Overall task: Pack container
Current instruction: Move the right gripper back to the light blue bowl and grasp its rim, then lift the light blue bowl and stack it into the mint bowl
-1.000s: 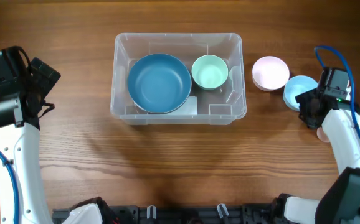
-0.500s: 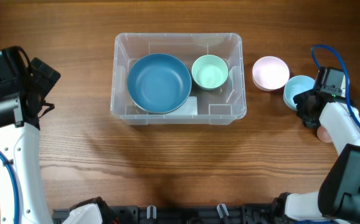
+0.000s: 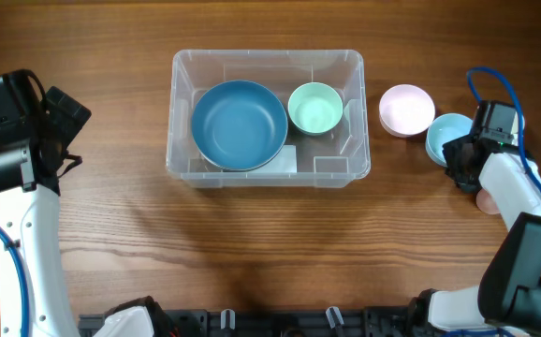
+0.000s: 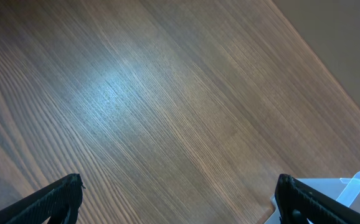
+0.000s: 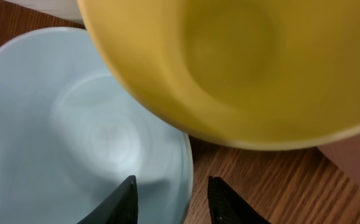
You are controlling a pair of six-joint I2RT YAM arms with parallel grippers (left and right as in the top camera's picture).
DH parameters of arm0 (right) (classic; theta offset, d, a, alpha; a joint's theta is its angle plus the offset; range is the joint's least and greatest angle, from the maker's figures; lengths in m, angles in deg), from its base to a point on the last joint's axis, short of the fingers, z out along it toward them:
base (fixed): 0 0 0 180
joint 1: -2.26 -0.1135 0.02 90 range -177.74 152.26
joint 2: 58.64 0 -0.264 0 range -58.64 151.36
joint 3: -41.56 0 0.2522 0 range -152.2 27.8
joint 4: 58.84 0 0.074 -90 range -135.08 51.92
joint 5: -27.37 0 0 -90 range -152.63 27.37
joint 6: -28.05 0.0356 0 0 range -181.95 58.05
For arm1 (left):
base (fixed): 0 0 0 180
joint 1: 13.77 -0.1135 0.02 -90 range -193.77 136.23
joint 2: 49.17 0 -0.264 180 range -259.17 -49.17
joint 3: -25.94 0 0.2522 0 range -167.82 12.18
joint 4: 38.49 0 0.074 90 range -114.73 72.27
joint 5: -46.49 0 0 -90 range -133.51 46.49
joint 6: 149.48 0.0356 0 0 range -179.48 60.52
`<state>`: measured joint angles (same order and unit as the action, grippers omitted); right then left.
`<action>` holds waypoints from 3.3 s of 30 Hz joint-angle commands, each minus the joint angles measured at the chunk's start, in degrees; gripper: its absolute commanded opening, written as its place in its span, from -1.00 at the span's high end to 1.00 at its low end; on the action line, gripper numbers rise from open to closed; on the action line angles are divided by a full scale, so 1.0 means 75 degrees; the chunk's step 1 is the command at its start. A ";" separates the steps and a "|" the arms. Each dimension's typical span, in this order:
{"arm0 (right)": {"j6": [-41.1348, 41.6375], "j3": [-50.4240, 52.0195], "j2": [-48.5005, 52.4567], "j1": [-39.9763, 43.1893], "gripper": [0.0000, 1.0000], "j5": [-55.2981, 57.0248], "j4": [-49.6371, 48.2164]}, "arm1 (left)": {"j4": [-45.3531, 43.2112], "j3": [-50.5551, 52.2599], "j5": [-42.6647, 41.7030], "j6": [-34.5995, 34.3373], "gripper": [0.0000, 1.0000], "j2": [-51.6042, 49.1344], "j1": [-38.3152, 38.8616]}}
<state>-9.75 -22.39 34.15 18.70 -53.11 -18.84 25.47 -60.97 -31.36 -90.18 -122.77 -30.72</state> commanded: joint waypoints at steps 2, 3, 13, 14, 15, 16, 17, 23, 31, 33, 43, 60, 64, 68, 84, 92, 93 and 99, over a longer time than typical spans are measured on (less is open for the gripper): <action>-0.0152 0.0041 0.0117 0.0041 0.31 0.0213 -0.0006 | 0.0009 -0.0064 -0.0041 0.0035 -0.99 -0.0032 -0.0035; -0.0163 0.0041 0.0117 0.0041 0.36 0.0216 0.0006 | 0.0009 -0.0064 -0.0041 0.0035 -0.99 -0.0032 -0.0035; -0.0562 0.0038 0.0117 0.0041 0.56 0.0213 0.0216 | 0.0009 -0.0064 -0.0041 0.0035 -1.00 -0.0032 -0.0035; -0.0562 0.0041 0.0117 0.0041 0.59 0.0213 0.0239 | 0.0009 -0.0064 -0.0041 0.0035 -1.00 -0.0032 -0.0035; -0.0562 0.0038 0.0117 0.0041 0.61 0.0213 0.0256 | 0.0012 -0.0064 -0.0041 0.0035 -0.99 -0.0032 -0.0035; -0.0560 0.0038 0.0117 0.0041 0.66 0.0213 0.0291 | 0.0009 -0.0064 -0.0041 0.0035 -1.00 -0.0032 -0.0035; -0.0562 0.0038 0.0117 0.0041 0.73 0.0213 0.0321 | 0.0012 -0.0064 -0.0041 0.0035 -0.99 -0.0032 -0.0035; -0.0565 0.0041 0.0117 0.0041 0.82 0.0213 0.0615 | 0.0009 -0.0064 -0.0041 0.0035 -1.00 -0.0032 -0.0035; -0.1343 0.0038 0.0085 0.0038 0.92 -0.0079 0.0994 | 0.0009 -0.0064 -0.0041 0.0035 -0.99 -0.0032 -0.0035; -0.1609 0.0038 -0.0009 0.0038 0.91 -0.0079 0.1026 | 0.0009 -0.0064 -0.0041 0.0035 -1.00 -0.0032 -0.0035; -0.4007 0.0020 -0.2078 0.0038 0.91 -0.0962 0.0909 | 0.0009 -0.0064 -0.0041 0.0035 -1.00 -0.0032 -0.0035; -0.5968 -0.2576 -0.4441 -0.2498 0.91 -0.2530 0.1306 | 0.0009 -0.0064 -0.0041 0.0035 -0.99 -0.0032 -0.0035; -0.5965 -0.2903 -0.3660 -0.3328 0.91 -0.1915 0.1078 | 0.0009 -0.0064 -0.0041 0.0035 -1.00 -0.0032 -0.0035; -0.5957 -0.3235 -0.2442 -0.3972 0.91 -0.1702 0.1072 | 0.0009 -0.0064 -0.0041 0.0035 -0.99 -0.0032 -0.0035; -0.6309 -0.4202 0.0836 -0.4966 0.92 -0.0029 0.1195 | 0.0009 -0.0064 -0.0041 0.0035 -1.00 -0.0032 -0.0035; -0.6306 -0.4199 0.1419 -0.4963 0.92 -0.0067 0.1163 | 0.0009 -0.0064 -0.0041 0.0035 -0.99 -0.0032 -0.0035; -0.6306 -0.4199 0.1451 -0.4963 0.91 -0.0067 0.1154 | 0.0009 -0.0064 -0.0041 0.0035 -1.00 -0.0032 -0.0035; -0.6298 -0.4232 0.1329 -0.4963 -0.41 -0.0067 0.1078 | 0.0012 -0.0064 -0.0041 0.0035 -0.99 -0.0032 -0.0035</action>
<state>-56.87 -52.29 43.70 -18.43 -54.64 -10.69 25.47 -60.97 -31.36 -90.18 -122.77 -30.72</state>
